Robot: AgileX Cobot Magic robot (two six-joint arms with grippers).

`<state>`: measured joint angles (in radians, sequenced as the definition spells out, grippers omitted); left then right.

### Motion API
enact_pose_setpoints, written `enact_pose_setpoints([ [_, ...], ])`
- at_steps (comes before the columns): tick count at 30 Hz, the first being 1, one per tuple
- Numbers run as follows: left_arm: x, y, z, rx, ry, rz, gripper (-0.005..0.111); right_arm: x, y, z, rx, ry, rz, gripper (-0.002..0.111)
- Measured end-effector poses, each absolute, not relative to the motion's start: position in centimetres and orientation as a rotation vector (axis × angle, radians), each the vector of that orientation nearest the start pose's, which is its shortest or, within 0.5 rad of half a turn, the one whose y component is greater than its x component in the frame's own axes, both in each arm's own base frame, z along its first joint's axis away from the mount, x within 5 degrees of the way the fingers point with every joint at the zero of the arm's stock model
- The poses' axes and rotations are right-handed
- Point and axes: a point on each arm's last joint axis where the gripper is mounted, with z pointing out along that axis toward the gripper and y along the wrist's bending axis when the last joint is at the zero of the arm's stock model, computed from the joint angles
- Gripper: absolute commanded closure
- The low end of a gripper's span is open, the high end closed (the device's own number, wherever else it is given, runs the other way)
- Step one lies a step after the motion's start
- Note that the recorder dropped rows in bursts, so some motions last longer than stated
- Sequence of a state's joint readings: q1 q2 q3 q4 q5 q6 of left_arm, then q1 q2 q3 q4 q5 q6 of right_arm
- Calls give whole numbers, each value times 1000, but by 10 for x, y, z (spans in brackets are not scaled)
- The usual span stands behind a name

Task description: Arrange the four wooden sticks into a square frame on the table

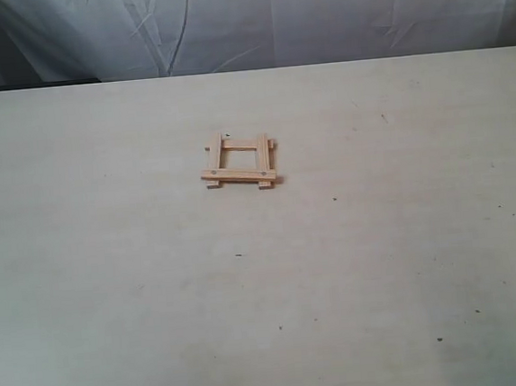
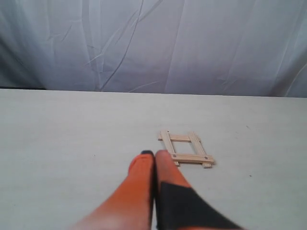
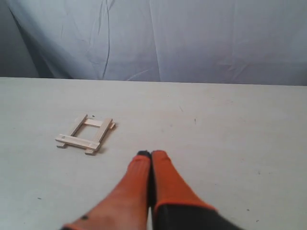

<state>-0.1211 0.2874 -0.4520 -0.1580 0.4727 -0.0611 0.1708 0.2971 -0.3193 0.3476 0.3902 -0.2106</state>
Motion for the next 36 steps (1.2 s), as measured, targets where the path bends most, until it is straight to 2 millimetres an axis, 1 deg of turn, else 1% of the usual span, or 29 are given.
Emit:
enact_pose_setpoints([
  [2,65,-14,304,-15,1796,-283,107,67,23,270,-141,1813,305,108],
  [6,65,-13,304,0,1796,-250,107,57,16,271,-113,1744,211,108],
  [8,65,-12,304,2,1796,-243,107,53,13,266,-112,1727,163,108],
  [10,65,-12,304,3,1796,-242,107,49,11,254,-118,1723,115,108],
  [12,65,-12,304,3,1796,-242,107,48,10,237,-120,1740,84,108],
  [14,65,-12,304,3,1796,-242,107,48,9,223,-121,1757,70,108],
  [15,65,-12,304,3,1796,-240,107,49,9,210,-122,1795,66,108],
  [19,65,-12,304,3,1796,-240,107,50,9,196,-125,1844,69,108],
  [30,65,-12,304,6,1796,-234,107,50,9,196,-124,1842,69,108],
  [32,65,-9,303,50,1791,-154,107,50,9,196,-124,1842,69,108],
  [35,60,-3,289,70,1777,-30,107,50,9,196,-124,1842,69,108],
  [36,58,-1,280,69,1771,13,107,50,9,196,-124,1842,69,108],
])
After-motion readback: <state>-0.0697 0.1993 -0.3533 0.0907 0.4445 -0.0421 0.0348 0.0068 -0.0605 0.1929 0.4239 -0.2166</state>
